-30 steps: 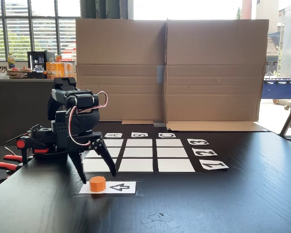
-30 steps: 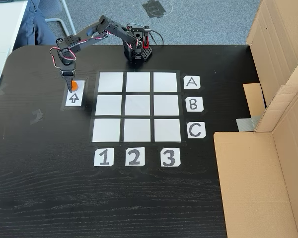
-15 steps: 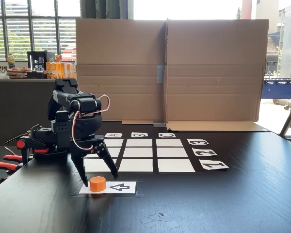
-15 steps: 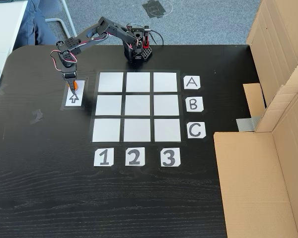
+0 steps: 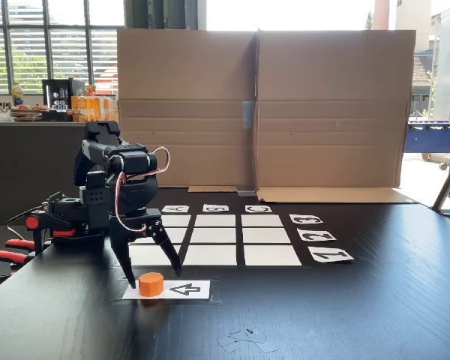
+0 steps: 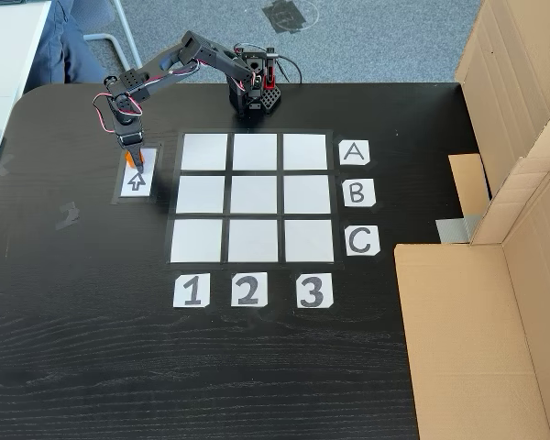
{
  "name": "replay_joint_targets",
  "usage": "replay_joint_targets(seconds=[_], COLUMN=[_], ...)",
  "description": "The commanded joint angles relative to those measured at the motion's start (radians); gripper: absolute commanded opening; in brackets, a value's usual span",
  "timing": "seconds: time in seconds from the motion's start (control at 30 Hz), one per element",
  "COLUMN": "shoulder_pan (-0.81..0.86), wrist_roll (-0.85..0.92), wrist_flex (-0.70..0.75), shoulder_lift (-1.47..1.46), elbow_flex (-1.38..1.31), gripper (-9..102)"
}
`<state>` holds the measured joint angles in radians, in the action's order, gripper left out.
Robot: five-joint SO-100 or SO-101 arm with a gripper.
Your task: Pick up the round, orange token and place it in the grid on square A1.
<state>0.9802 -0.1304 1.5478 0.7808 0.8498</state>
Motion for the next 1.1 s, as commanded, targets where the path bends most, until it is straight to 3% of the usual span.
replay_joint_targets(seconds=[0.0, 1.07], shoulder_pan=[0.018, 0.025], wrist_roll=[0.032, 0.071], wrist_flex=[0.006, 0.006], shoulder_lift=[0.008, -0.091], elbow_flex=[-0.044, -0.166], gripper=[33, 32])
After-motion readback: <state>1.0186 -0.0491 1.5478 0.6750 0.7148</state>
